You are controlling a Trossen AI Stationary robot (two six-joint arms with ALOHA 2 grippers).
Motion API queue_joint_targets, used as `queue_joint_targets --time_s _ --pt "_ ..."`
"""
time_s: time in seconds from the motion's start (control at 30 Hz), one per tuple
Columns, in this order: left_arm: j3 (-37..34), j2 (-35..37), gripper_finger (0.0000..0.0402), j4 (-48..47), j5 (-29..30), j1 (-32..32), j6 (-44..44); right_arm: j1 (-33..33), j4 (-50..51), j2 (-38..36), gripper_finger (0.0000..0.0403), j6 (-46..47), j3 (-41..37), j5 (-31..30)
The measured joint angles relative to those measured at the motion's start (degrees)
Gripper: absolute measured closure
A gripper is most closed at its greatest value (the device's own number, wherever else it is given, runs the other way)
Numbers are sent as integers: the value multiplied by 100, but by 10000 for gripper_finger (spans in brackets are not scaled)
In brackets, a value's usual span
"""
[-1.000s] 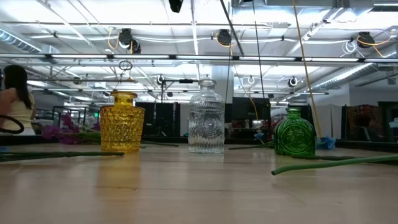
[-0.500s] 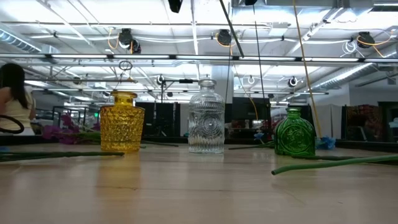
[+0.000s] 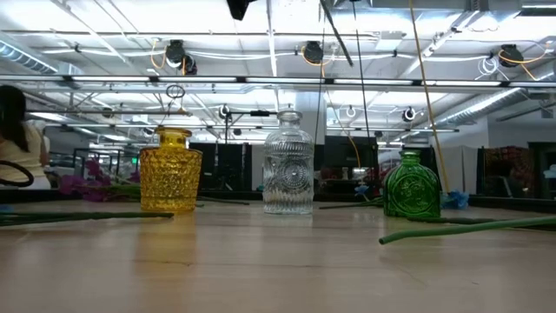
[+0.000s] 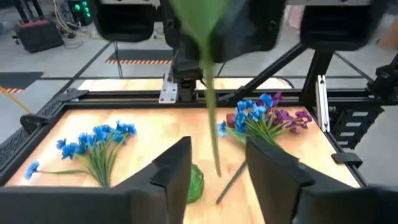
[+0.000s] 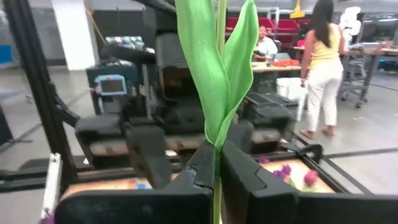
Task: Sort flowers into vase by color
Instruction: Put the top right red tulip into the transparent vase
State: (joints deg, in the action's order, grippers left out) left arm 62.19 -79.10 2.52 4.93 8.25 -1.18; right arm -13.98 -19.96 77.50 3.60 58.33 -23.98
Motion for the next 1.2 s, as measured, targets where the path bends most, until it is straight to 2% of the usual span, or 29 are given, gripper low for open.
queue_joint_targets --time_s 0.13,0.33,0.63,0.93,1.07,1.2 --pt "0 237 223 -124 121 22 -117 61 -4 -245 399 2 0 -23" --pt "0 325 221 -58 178 59 -298 157 -637 -338 400 49 0 -10" --pt "0 -234 221 769 208 259 -302 -42 -1518 53 395 130 -2 33" --pt "0 -311 221 861 299 259 -280 -260 -1769 84 395 -199 -2 6" --pt "0 -332 236 876 147 254 -287 -275 -1873 84 395 -311 -2 3" --pt "0 -426 272 911 -28 254 -289 -275 -1889 84 395 -344 -2 3"
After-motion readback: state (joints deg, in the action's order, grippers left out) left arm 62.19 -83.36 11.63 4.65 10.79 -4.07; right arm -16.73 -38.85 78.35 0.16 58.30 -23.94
